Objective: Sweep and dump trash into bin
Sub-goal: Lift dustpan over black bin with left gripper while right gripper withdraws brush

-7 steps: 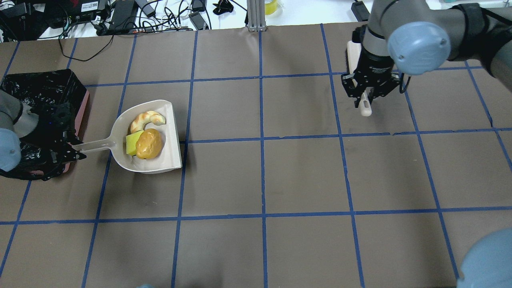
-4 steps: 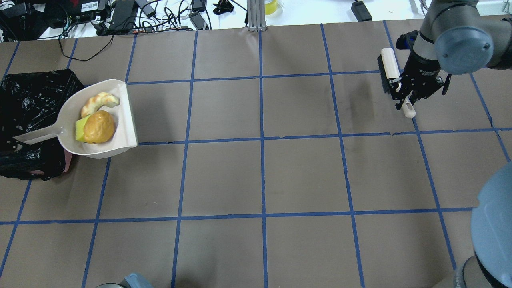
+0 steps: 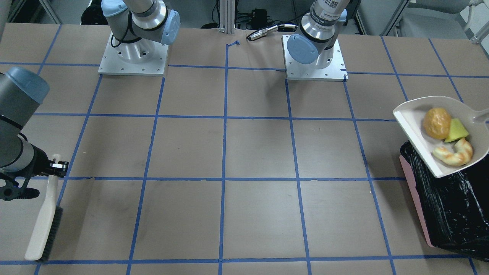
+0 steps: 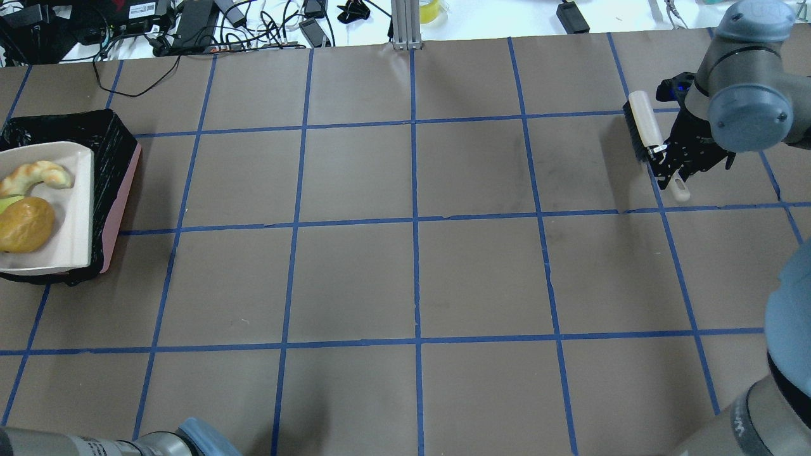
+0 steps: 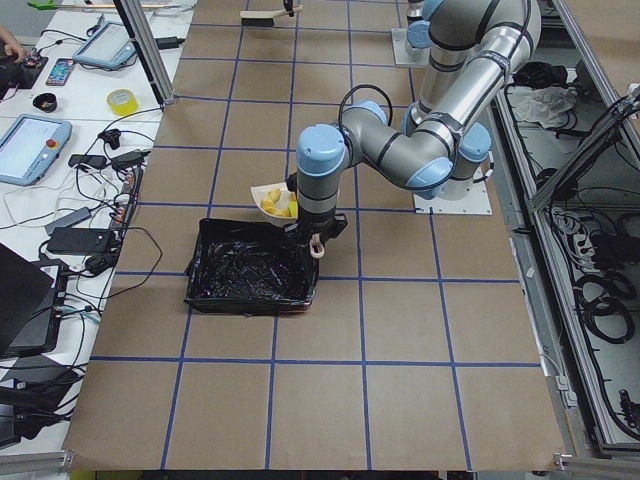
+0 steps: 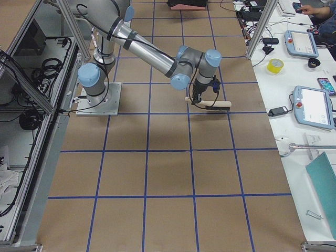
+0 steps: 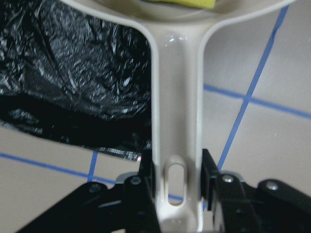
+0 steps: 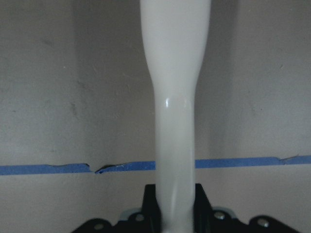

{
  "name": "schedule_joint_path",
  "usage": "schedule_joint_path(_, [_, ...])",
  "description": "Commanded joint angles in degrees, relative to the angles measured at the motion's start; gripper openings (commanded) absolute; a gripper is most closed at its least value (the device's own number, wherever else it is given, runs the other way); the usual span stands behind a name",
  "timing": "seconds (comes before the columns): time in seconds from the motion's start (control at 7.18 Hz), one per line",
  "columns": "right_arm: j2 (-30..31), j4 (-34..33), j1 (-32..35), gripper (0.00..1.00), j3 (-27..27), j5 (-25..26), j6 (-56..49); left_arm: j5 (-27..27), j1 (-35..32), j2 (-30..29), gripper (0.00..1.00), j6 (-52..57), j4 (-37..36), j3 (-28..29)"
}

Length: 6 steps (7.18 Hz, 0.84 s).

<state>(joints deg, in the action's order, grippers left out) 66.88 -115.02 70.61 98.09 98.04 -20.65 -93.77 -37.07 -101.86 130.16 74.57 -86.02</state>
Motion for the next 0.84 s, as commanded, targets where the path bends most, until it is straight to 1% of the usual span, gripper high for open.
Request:
schedule_joint_path(0.0, [0.2,-0.6,-0.1,0.04,1.0,0.3,-2.5,-3.2,0.5,-6.7,0.00,4.5,-3.1,9.7])
schedule_joint_path(0.14, [0.2,-0.8,-0.1,0.14,1.0,0.3,-2.5,-3.1,0.5,-10.4,0.00,5.7,-3.2,14.3])
schedule_joint_path(0.28, [0.1,-0.7,-0.1,0.27,1.0,0.3,-2.3,-3.2,0.5,-13.4,0.00,6.4,-4.8,17.4])
schedule_joint_path(0.42, [0.0,-0.8,-0.1,0.31,1.0,0.3,-1.9,-4.2,0.4,-15.4,0.00,6.3,-6.2,19.6])
schedule_joint_path(0.56, [-0.1,-0.8,-0.1,0.48,1.0,0.3,-1.4,-5.8,0.1,-15.7,0.00,6.4,-7.6,19.8])
schedule_joint_path(0.7, [-0.3,-1.0,-0.1,0.68,1.0,0.2,-1.2,-7.3,-0.5,-15.8,0.00,7.1,-10.4,19.4])
